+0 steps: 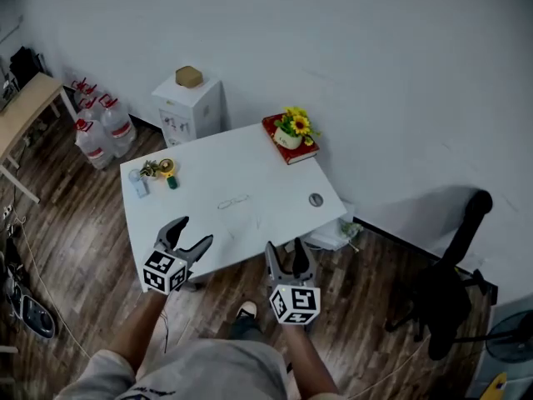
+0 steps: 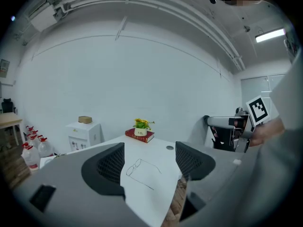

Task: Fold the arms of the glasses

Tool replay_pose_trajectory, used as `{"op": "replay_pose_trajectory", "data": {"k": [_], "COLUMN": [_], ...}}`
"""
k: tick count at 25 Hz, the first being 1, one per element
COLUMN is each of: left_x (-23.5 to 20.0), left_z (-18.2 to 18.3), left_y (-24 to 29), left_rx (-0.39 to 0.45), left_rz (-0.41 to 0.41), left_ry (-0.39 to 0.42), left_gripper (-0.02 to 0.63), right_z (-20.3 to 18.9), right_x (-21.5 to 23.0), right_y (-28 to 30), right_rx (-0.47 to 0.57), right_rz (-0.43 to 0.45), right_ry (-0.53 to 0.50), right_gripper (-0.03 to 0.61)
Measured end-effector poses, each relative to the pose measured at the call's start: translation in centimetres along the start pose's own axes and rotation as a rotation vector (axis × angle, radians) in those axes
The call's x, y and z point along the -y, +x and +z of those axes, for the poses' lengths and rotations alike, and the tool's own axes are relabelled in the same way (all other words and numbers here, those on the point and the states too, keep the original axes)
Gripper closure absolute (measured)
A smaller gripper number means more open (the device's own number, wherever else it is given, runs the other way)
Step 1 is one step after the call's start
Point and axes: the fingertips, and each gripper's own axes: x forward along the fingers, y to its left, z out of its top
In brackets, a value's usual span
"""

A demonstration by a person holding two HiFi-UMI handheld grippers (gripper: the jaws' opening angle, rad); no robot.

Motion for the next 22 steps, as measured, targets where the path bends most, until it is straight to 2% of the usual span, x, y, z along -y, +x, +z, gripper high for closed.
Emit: {"op": "replay_pose_trajectory", "data": {"k": [5, 12, 19, 22], "left_x": [-0.5, -2.5, -3.7, -4.4], "left_z": [0.5, 0.1, -1.2, -1.1], "left_y": [3.8, 6.1, 9.3, 11.2], "left_rx": [-0.028, -0.073, -0.115, -0.125], "left_rz": [0.056, 0.103, 0.062, 0.035], "left_ry": [-0.024, -0.033, -0.023, -0.011], "left_gripper": [0.284, 0.305, 0.334, 0.348], "right_z": [0.5, 0.3, -2.3, -2.0], "right_x": [3.3, 4.4, 4.0, 4.7], "right_y": [4.8, 9.4, 11.7, 13.0], "right_rx": [-0.02, -0.045, -0.1, -0.103], "right_rz": [0.081, 0.15, 0.191, 0.185], "right_ry": [0.006, 0.03, 0.007, 0.021], "right_gripper": [0.299, 0.301, 0.305, 0.307]}}
